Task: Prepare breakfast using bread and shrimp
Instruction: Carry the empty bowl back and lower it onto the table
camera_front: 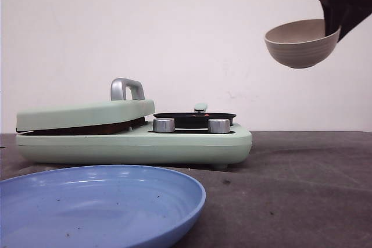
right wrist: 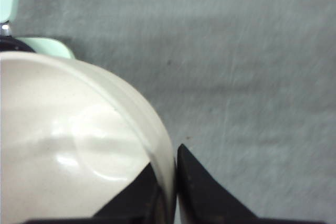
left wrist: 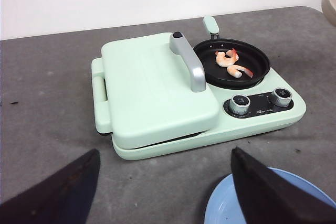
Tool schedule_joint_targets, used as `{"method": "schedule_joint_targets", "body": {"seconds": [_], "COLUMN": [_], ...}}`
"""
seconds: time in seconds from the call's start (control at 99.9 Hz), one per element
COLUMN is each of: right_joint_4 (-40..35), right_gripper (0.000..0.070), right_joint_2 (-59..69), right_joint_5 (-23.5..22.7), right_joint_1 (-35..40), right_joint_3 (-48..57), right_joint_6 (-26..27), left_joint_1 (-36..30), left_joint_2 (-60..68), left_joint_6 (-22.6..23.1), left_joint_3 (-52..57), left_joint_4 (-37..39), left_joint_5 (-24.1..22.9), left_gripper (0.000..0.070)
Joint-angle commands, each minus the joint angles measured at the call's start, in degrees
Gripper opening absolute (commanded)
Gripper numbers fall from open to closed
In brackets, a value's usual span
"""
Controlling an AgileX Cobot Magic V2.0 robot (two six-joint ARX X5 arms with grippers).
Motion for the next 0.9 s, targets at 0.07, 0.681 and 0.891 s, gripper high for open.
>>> {"method": "schedule_joint_targets", "body": {"seconds": [0.07,0.681,0.891], "right_joint_4": [-0.96,-2.08,-0.15], "right_gripper": [0.0004,0.0004,0.0004], "right_joint_2": [2.84,20.74,22.53], "right_joint_5": [-6.64,-11.39,-10.8], "right_joint_1": [-2.14,-3.28,-3.21], "right_joint_3": [1.22,1.2,1.18], "right_joint_6": [1.22,-1.9,-1.86], "left_joint_1": [-0.22,-0.22,-0.22], "left_joint_2": [0.09,0.09,0.09], "left_joint_6": [-0.09,0.11,0.13], "left_joint_3": [0.33,0.33,0.33], "left_joint_4": [0.63,-0.52,-1.09], "left_joint_5": [0.0,0.0,0.0], "left_gripper": [0.043,0.043,0.043]}}
